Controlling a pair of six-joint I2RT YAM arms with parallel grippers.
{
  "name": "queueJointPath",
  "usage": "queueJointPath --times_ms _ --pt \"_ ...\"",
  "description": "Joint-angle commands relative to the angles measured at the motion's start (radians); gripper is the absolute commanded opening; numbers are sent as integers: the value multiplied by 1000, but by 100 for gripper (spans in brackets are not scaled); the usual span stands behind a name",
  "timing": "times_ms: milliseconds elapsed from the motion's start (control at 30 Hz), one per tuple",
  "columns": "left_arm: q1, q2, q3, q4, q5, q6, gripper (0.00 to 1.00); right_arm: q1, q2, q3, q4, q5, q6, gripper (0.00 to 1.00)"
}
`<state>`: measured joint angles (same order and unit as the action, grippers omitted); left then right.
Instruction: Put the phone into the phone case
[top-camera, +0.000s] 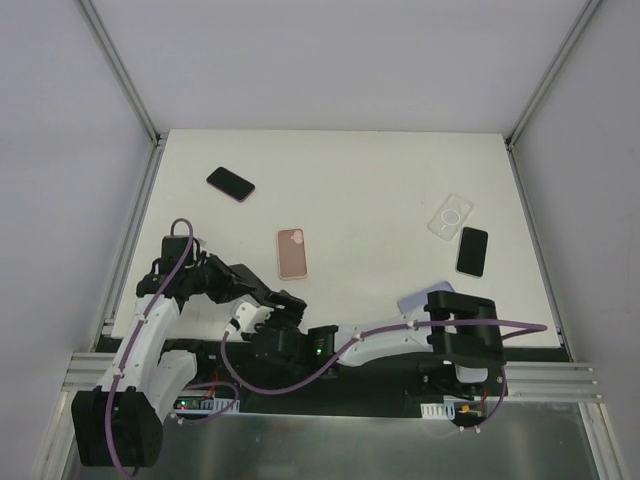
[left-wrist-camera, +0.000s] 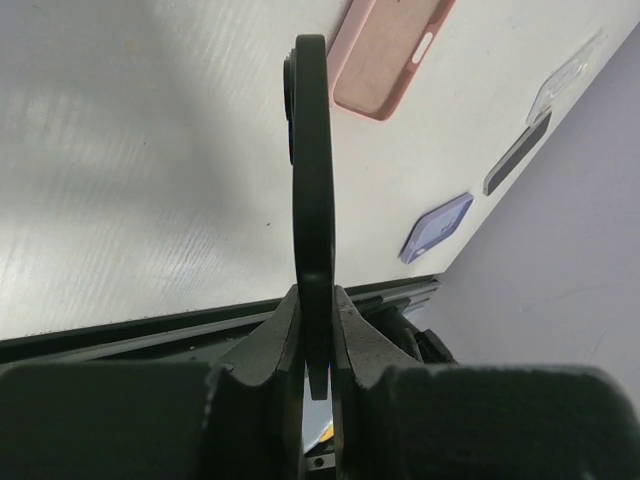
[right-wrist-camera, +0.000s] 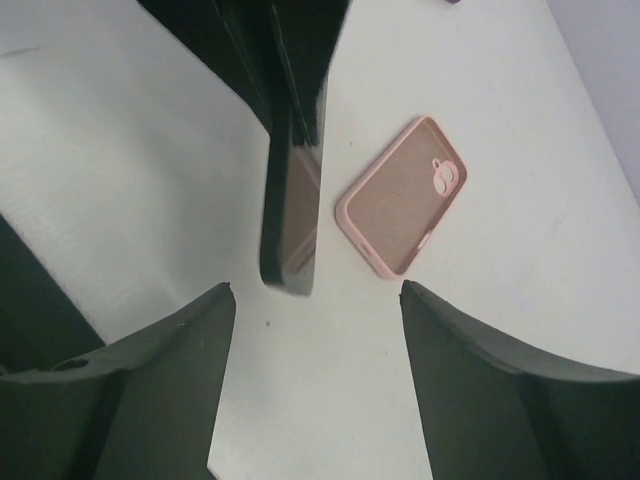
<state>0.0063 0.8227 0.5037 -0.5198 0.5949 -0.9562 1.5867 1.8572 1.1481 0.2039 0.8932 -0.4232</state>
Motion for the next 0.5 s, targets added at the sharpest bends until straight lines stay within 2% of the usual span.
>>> queueJointPath --times_ms 0,100,133,200,233,267,333,467 --pt "-2 26 81 41 95 129 0 6 -197 -144 17 -115 132 73" --pt "-2 32 108 64 146 198 0 -31 -334 -244 20 -279 257 79" --pt "-3 26 113 73 185 209 0 -57 -369 -307 29 -433 302 79" --pt "-2 12 125 95 218 235 0 -166 -464 -367 58 -598 419 79" --pt "-2 -3 128 124 253 244 0 -209 -490 -425 110 -772 473 79" --pt "-3 -11 130 136 267 249 0 -302 -528 -445 142 -859 512 79" --pt "-3 -33 130 183 316 251 0 -384 -555 -493 265 -1068 638 79" --pt "-2 -43 113 269 406 238 0 -580 -547 -586 513 -1305 868 79"
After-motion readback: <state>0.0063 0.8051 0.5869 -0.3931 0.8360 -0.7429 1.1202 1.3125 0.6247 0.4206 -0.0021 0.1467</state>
